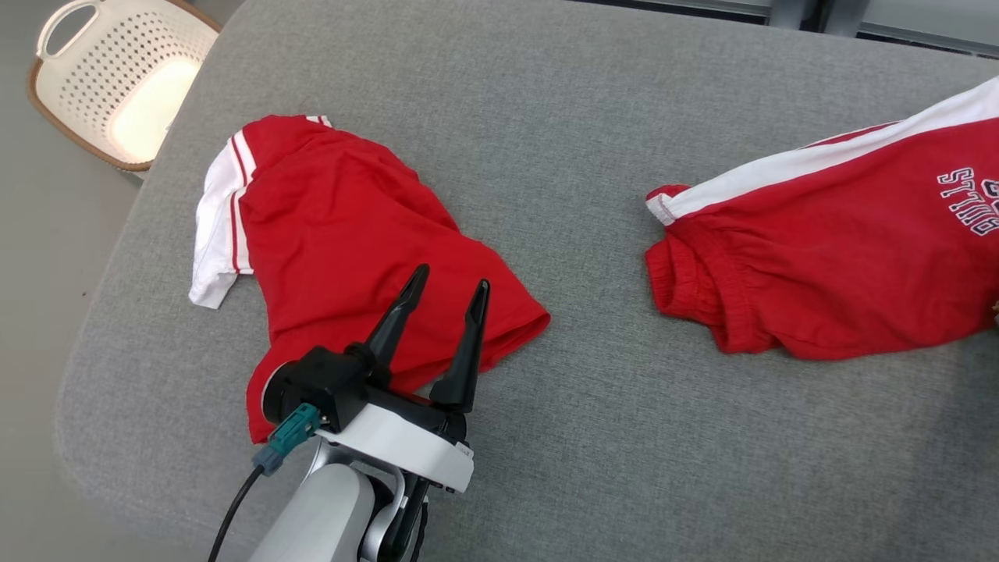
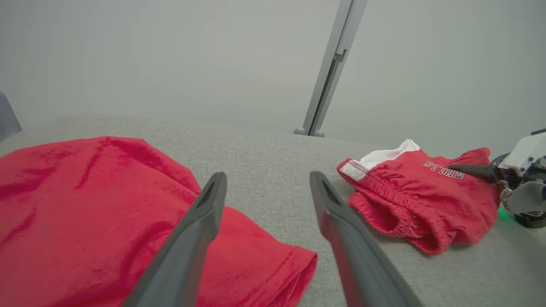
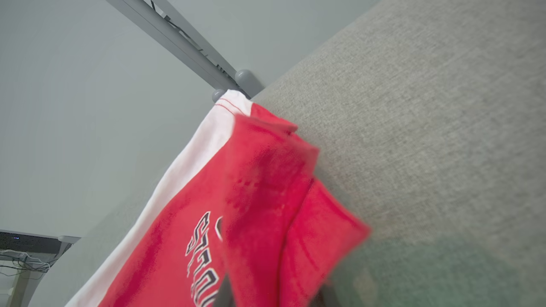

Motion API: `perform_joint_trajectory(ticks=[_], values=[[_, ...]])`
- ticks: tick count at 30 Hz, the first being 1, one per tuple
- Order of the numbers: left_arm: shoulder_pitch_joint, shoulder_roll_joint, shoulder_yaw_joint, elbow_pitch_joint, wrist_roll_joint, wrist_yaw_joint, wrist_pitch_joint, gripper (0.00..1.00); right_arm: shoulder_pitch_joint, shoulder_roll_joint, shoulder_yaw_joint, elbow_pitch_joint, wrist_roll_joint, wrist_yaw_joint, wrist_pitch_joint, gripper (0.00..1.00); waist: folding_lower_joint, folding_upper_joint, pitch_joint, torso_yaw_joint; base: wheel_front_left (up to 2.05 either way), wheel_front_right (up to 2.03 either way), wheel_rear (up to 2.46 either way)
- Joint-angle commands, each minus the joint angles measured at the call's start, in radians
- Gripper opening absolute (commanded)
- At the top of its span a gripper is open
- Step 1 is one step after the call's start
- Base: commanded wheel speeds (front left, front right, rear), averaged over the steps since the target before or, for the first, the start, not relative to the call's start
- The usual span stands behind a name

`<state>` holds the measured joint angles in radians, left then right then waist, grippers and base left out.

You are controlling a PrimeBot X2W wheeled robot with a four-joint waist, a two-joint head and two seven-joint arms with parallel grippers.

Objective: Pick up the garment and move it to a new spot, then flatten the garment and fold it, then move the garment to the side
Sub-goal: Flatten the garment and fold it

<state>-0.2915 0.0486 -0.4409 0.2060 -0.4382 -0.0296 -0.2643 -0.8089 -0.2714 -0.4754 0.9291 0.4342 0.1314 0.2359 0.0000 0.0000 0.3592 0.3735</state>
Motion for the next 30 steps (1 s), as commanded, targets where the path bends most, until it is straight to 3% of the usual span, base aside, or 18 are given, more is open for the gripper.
perform_joint_trajectory(ticks=[1, 7, 13, 20, 24, 30], values=[[0.0, 0.004, 0.003, 0.007, 0.012, -0.005, 0.0, 1.0, 0.046, 0.012, 0.006, 0.011, 0.021, -0.002, -0.003, 0.0, 0.0, 0.0, -0.021, -0.023, 0.0, 0.0, 0.0], [0.018, 0.004, 0.017, 0.028, 0.041, -0.011, 0.0, 1.0, 0.127, 0.015, 0.034, -0.056, 0.116, -0.002, -0.054, 0.0, 0.0, 0.0, -0.064, -0.081, 0.0, 0.0, 0.0], [0.04, 0.004, 0.043, 0.043, 0.045, -0.014, 0.0, 1.0, 0.23, 0.004, -0.032, -0.053, 0.164, -0.002, -0.14, 0.0, 0.0, 0.0, -0.111, -0.135, 0.0, 0.0, 0.0], [0.059, 0.004, 0.06, 0.042, 0.059, -0.02, 0.0, 1.0, 0.298, 0.035, -0.081, -0.042, 0.16, -0.001, -0.246, 0.0, 0.0, 0.0, -0.146, -0.184, 0.0, 0.0, 0.0], [0.056, 0.004, 0.065, 0.043, 0.062, -0.021, 0.0, 1.0, 0.297, 0.06, -0.047, -0.067, 0.177, -0.001, -0.26, 0.0, 0.0, 0.0, -0.157, -0.197, 0.0, 0.0, 0.0], [0.076, 0.004, 0.077, 0.053, 0.066, -0.027, 0.0, 1.0, 0.304, 0.095, 0.084, -0.179, 0.237, -0.001, -0.269, 0.0, 0.0, 0.0, -0.19, -0.196, 0.0, 0.0, 0.0]])
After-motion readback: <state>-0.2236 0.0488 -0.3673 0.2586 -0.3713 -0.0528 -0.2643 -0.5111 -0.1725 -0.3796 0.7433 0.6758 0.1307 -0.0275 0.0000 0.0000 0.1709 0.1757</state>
